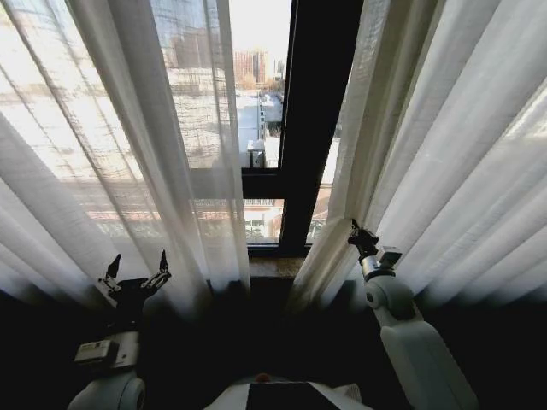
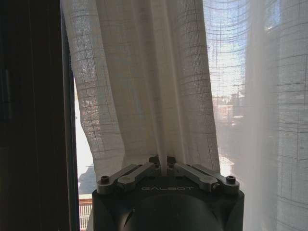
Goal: Open the curtains by pulling them apart, changing their state from closed to fully open.
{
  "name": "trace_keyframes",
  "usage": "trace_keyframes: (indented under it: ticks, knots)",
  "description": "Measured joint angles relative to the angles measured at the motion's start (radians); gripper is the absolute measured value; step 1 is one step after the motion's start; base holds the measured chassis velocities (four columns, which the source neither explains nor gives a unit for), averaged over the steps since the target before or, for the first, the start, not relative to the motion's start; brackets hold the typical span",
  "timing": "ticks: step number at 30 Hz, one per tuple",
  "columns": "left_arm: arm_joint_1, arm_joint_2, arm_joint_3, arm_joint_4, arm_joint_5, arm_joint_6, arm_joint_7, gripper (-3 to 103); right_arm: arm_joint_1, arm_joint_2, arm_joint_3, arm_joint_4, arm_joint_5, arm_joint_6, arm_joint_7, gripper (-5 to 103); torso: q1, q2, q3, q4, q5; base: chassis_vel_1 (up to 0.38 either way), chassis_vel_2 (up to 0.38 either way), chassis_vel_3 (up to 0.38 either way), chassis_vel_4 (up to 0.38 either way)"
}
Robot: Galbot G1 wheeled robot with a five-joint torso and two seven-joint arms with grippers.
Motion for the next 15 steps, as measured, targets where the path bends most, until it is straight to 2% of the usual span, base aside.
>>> trace_keyframes:
  ticks: [15]
  knots:
    - [0.031, -0.019, -0.002, -0.002, 0.008, -0.028, 0.001, 100, -0.007, -0.013, 0.030, -0.009, -0.001, 0.004, -0.006, 0, 0.000, 0.000, 0.000, 0.0001, 0.0002, -0.348, -0.351, 0.353, 0.354]
